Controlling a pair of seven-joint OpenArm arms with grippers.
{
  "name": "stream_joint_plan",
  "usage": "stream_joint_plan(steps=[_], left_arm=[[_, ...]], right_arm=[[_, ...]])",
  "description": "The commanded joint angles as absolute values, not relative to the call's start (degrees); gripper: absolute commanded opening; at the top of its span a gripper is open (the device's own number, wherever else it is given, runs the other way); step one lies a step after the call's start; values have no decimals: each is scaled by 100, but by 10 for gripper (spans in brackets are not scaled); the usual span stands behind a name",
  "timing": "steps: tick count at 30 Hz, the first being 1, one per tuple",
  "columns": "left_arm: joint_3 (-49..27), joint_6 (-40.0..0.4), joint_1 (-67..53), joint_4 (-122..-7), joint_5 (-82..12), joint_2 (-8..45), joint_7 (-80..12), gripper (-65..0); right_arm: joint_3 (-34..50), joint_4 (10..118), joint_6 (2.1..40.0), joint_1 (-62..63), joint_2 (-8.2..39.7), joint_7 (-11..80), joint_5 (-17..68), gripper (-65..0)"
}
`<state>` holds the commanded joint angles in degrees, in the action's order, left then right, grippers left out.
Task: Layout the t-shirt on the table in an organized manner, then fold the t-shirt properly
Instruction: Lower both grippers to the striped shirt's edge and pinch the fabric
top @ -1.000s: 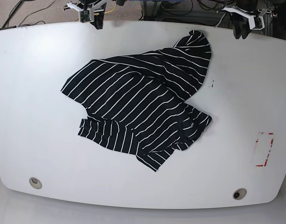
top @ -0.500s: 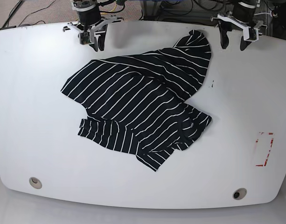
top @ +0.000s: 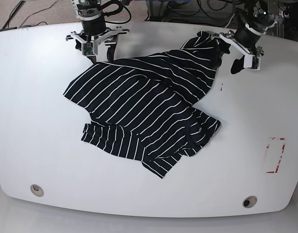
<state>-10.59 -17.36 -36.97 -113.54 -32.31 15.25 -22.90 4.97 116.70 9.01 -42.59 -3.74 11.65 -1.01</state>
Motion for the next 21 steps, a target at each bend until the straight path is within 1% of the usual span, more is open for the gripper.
stream_joint_plan(steps=[7,10,13,14,16,21], left_arm=[[-1059,-1727,-3231,-11292,-3222,1525,-3116,-231],[-1059,-1710,-3143,-11292,-3213,1516,-3319,-231],[-1059,-1543,-3090,-11275,-3213,1516,-3424,-231],[-1033,-1402,-3073,-11275,-3213,1516,-3424,-231],[-1007,-1262,-3073,-11240,-3213,1516,-3433,-229],[-866,-1121,-3064,-11002,-3213,1516,-3433,-229]], right_arm=[[497,11662,927,-4242,-374,1165,-75,-358],[497,11662,936,-4242,-374,1165,-75,-358],[497,11670,945,-4242,-374,1165,-75,-358],[497,11662,945,-4242,-365,1165,-66,-358],[497,11662,945,-4259,-356,1156,-66,-358],[497,11653,945,-4259,-347,1147,-66,-358]])
